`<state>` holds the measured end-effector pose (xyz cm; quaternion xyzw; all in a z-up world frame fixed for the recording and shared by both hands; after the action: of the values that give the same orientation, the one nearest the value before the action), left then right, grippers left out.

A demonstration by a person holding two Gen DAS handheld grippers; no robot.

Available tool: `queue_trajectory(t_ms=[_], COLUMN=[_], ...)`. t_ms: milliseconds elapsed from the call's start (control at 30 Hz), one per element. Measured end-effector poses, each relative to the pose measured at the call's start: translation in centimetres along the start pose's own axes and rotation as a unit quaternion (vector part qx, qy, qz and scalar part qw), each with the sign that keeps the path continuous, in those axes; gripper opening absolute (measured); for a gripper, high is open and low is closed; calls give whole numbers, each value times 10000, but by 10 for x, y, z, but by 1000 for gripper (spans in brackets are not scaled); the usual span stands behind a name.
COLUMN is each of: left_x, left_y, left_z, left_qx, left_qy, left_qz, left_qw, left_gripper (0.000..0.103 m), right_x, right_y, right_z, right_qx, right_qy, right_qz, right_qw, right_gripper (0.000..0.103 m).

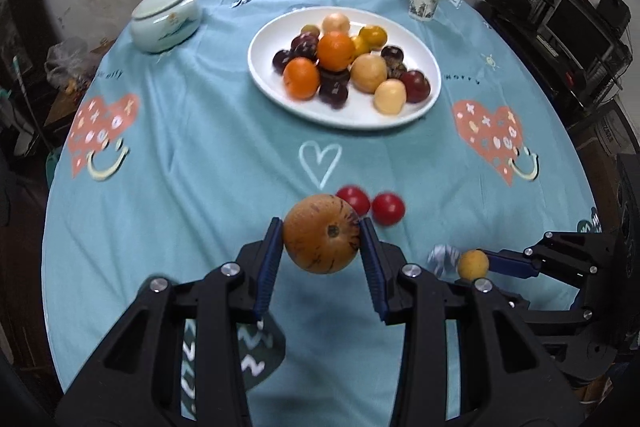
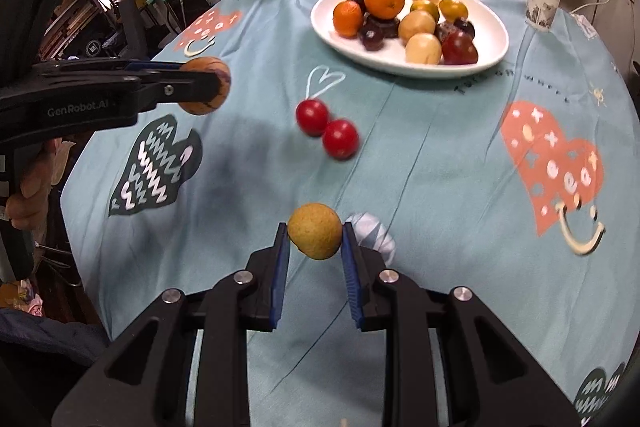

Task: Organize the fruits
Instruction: 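Carry both fruits to the white plate and open both grippers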

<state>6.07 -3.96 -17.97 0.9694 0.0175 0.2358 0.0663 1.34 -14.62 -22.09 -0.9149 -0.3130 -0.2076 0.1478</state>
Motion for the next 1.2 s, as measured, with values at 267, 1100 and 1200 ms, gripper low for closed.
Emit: queue_trajectory(t_ms=[267,1100,1200], left_x=[92,150,151], left_y=[10,22,18], left_z=[10,91,76], left_qx=[-77,170,136], left_qy=[432,292,403], left_qz=[47,284,204], left_qw=[9990,9990,9989], left_gripper=[39,47,47], right_x=[88,192,186], right_y=[54,168,169], right_z=[-26,60,45], right_qx=[-393,-660,-687], right_qy=[669,537,614], right_qz=[-59,792,830], right_qw=[9970,9932,9923], right_gripper=[26,65,65])
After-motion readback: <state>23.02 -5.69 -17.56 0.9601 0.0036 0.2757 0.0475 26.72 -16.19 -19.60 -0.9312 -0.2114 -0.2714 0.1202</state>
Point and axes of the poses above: each gripper's, at about its wrist camera, not at the fingertips, and z roughly the way its jaws point, y to its right, x to its top, the point moved 10 cm from there along z, roughly the way its jaws point, and after that the axes turned 8 degrees about -z, right-handed, at the moved point
